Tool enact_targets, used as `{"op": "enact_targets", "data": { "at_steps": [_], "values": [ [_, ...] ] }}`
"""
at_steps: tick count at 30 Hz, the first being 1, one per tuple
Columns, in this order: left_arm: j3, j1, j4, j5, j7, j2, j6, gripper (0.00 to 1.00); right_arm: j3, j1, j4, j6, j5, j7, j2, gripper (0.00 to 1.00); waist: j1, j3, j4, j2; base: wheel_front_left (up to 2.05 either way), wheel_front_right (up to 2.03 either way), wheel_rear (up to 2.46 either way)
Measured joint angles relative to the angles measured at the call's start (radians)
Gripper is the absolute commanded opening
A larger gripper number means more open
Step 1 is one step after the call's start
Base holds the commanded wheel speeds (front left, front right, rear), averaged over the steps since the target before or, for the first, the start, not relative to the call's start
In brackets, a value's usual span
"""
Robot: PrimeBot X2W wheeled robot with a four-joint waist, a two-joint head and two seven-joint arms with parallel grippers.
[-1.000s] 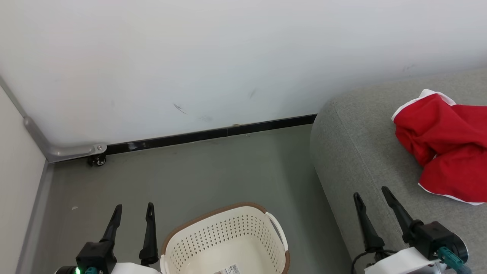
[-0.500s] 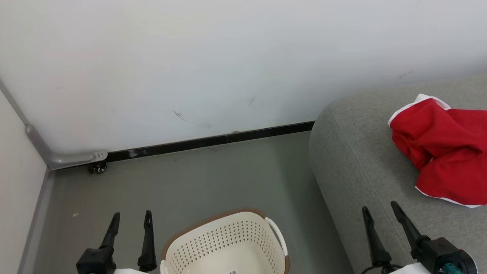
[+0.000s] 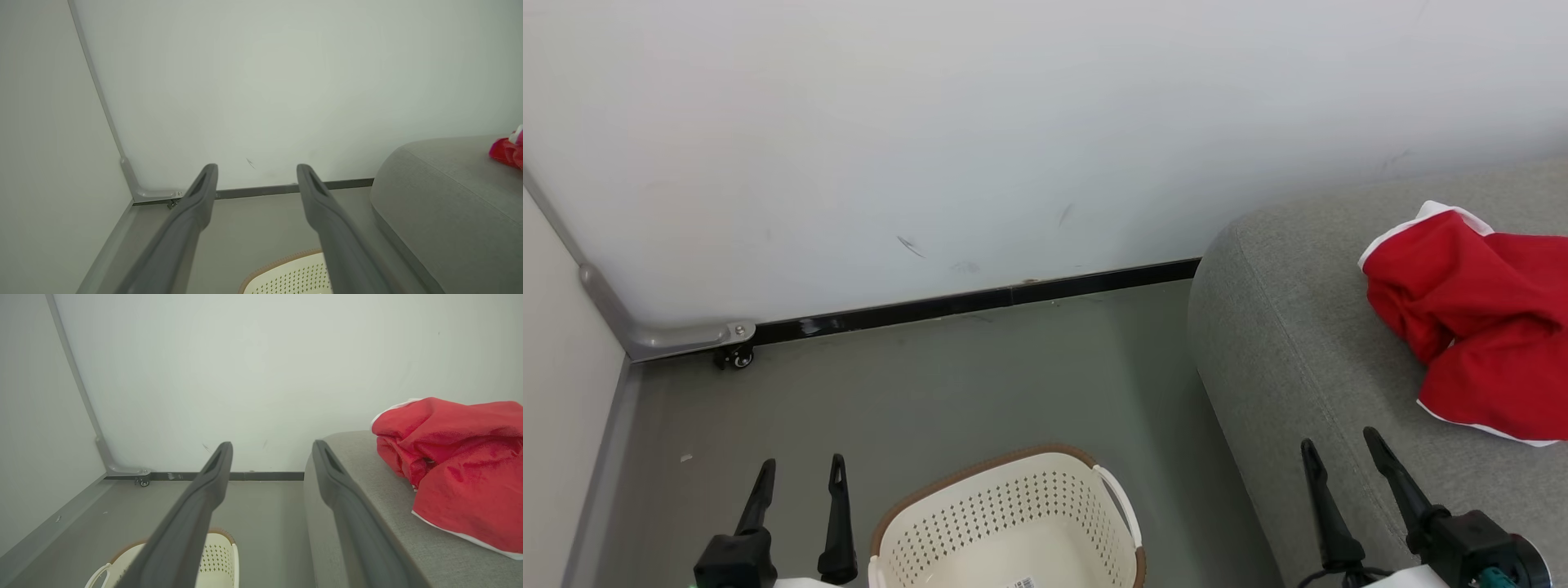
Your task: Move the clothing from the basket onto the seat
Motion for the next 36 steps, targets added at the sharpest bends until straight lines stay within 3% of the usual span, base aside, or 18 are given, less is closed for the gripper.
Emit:
{"op": "enact_targets", "data": {
  "at_steps": [36],
  "values": [
    [0.003, 0.0, 0.058, 0.043, 0.0, 0.008, 0.039, 1.0, -0.047, 0.033, -0.057, 0.0, -0.007, 0.018, 0.014, 1.0, 0.0, 0.02, 0.01, 0.0, 0.0, 0.0, 0.0]
  ]
}}
